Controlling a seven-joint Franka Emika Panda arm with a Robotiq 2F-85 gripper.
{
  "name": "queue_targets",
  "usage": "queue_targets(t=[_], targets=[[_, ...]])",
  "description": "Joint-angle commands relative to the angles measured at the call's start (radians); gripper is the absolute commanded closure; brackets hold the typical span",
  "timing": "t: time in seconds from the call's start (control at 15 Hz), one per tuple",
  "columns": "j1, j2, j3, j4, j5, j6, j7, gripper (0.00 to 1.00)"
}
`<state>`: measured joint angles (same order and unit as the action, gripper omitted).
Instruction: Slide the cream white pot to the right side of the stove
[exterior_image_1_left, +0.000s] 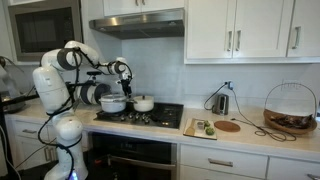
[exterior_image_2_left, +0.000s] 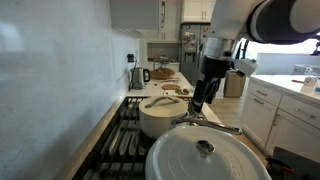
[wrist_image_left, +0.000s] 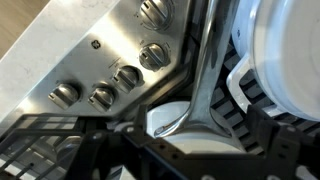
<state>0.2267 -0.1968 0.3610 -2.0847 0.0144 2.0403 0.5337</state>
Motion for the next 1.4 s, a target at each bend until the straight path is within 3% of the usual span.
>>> queue_targets(t=[0.0, 1.13, 1.33], targets=[[0.013, 0.029, -0.012, 0.024, 0.026, 0.003, -0.038, 0.0], [0.028, 0.106, -0.017, 0.03, 0.016, 0.007, -0.075, 0.0], [0.025, 0.112, -0.024, 0.035, 0.013, 0.01, -0.072, 0.1]])
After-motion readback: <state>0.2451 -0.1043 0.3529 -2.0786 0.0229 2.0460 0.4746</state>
